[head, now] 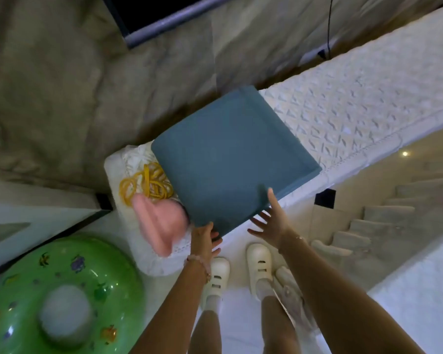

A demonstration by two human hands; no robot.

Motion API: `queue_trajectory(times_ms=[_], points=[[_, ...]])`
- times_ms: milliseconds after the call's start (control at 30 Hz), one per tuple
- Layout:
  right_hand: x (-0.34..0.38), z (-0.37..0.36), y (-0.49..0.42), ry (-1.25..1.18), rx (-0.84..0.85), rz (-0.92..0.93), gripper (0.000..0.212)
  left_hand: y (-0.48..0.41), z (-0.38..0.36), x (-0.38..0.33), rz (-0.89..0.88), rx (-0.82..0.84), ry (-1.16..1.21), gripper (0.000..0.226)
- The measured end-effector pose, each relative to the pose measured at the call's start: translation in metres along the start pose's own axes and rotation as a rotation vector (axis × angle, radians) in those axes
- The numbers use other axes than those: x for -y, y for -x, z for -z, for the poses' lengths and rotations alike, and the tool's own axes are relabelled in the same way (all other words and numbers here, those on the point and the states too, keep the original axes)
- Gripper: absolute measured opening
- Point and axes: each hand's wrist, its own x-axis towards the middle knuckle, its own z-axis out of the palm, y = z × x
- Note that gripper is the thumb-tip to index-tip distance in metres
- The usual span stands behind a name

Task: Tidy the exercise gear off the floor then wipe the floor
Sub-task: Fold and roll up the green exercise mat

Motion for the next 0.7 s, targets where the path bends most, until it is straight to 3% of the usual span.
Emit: queue_trajectory(times_ms=[100,200,400,567,700], points=[[-0.006,-0.003,-0.012,0.050,-0.040,0.025,0.070,-0.009,0.004,0.005,-0.017,-0.007,0.016,0.034],[-0.005,-0.007,-0.016,-0.001,-0.086,0.030,0.050,-0.013,0.009,0.008,-0.083,-0.089,-0.079,0.006],[-0.003,-0.013,-0.016,-0.083,-0.126,0.036,0.041,-0.016,0.022,0.001,-0.155,-0.145,0.075,0.020],[-0.006,-0.023,-0.016,-0.193,-0.136,0.058,0.050,-0.022,0.031,-0.018,-0.316,-0.140,-0.059,0.024],[-0.008,-0.035,-0.014,-0.224,-0.132,0.055,0.039,-0.013,0.033,-0.026,-0.443,-0.117,-0.224,0.032]])
